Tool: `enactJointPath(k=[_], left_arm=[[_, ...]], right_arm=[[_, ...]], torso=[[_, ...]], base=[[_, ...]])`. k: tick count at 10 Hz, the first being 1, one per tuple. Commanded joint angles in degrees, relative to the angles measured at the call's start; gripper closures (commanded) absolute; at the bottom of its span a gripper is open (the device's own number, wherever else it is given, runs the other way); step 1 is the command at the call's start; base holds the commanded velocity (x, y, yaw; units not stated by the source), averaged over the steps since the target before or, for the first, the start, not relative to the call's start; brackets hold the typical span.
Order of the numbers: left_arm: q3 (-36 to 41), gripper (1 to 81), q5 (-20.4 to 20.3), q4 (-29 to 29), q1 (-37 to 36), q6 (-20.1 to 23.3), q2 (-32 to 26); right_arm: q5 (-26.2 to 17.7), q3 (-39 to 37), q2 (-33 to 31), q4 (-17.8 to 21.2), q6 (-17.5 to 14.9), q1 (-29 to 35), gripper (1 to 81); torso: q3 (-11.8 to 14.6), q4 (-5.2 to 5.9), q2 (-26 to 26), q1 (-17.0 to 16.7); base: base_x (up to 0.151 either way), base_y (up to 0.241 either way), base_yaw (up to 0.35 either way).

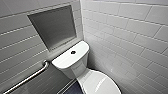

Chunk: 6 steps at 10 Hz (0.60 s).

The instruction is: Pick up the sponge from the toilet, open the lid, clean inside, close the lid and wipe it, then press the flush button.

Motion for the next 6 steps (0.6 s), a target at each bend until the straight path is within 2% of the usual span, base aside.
enactJointPath(k=[1,3,4,6], left_arm=[[-1.8,1.0,5.0,-1.1,-4.5,0.0,2.7],[-2.0,1.0,5.0,-1.3,-4.5,0.0,2.5],[-1.9,1.0,5.0,-1.6,-4.5,0.0,2.5],[-1.6,1.0,5.0,-1.6,-4.5,0.0,2.8]], right_arm=[[-2.7,0.1,-1.3,-1.6,0.2,-0.7,81.1],[-2.7,0.1,-1.3,-1.6,0.2,-0.5,81.1],[-2.7,0.1,-1.2,-1.6,0.2,-0.5,81.1],[-2.7,0.1,-0.9,-1.6,0.1,-0.5,81.1]], torso=[[0.0,0.00,0.0,0.0],[0.0,-0.02,0.0,0.0],[0.0,-0.02,-5.7,3.7],[0.0,-0.02,-6.7,4.3]], base=[[0.000,0.000,0.000],[0.000,0.000,0.000],[0.000,0.000,0.000],[0.000,0.000,0.000]])
